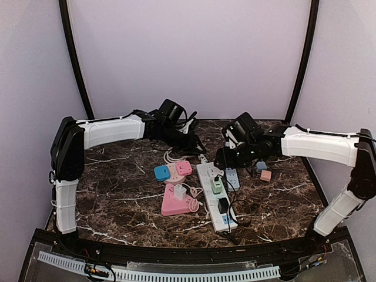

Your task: Pull the plug off the socket

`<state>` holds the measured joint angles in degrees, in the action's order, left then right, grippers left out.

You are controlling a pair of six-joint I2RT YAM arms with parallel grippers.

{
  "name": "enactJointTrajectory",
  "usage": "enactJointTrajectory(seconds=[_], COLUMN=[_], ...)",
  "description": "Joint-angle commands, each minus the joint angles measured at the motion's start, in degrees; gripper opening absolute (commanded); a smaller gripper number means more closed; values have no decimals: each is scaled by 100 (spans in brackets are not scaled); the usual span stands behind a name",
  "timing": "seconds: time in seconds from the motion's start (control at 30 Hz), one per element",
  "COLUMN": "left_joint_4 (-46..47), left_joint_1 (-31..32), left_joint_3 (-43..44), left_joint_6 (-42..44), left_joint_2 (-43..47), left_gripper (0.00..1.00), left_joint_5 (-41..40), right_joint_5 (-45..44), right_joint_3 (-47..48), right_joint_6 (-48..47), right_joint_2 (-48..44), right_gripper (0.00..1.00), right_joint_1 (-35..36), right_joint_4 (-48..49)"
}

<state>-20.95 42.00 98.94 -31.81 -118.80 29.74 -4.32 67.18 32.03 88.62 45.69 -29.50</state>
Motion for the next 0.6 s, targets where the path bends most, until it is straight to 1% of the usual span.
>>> enactJointTrajectory(seconds=[0.0,0.1,0.23,0.37,0.57], left_joint_4=[386,520,700,815,882], left_joint_1=[-25,-25,4,63,187], left_joint_3=[110,254,390,543,623], left_joint_6=[-159,-276,-373,-435,-479], left_joint_2=[-113,-361,-613,-897,-1213], left_gripper=[23,17,12,10,7], left_joint_5=[264,397,486,599,705], right_joint_5=[-488,-513,-591,-738,-892], right_joint_3=[270,304,321,363,417], right_joint_6=[91,170,264,309,306], right_joint_2=[361,549,755,934,1147], right_gripper=[63,64,63,61,53], right_joint_1=[350,589,768,866,923], right_joint_4=[-335,-342,-334,-341,-383])
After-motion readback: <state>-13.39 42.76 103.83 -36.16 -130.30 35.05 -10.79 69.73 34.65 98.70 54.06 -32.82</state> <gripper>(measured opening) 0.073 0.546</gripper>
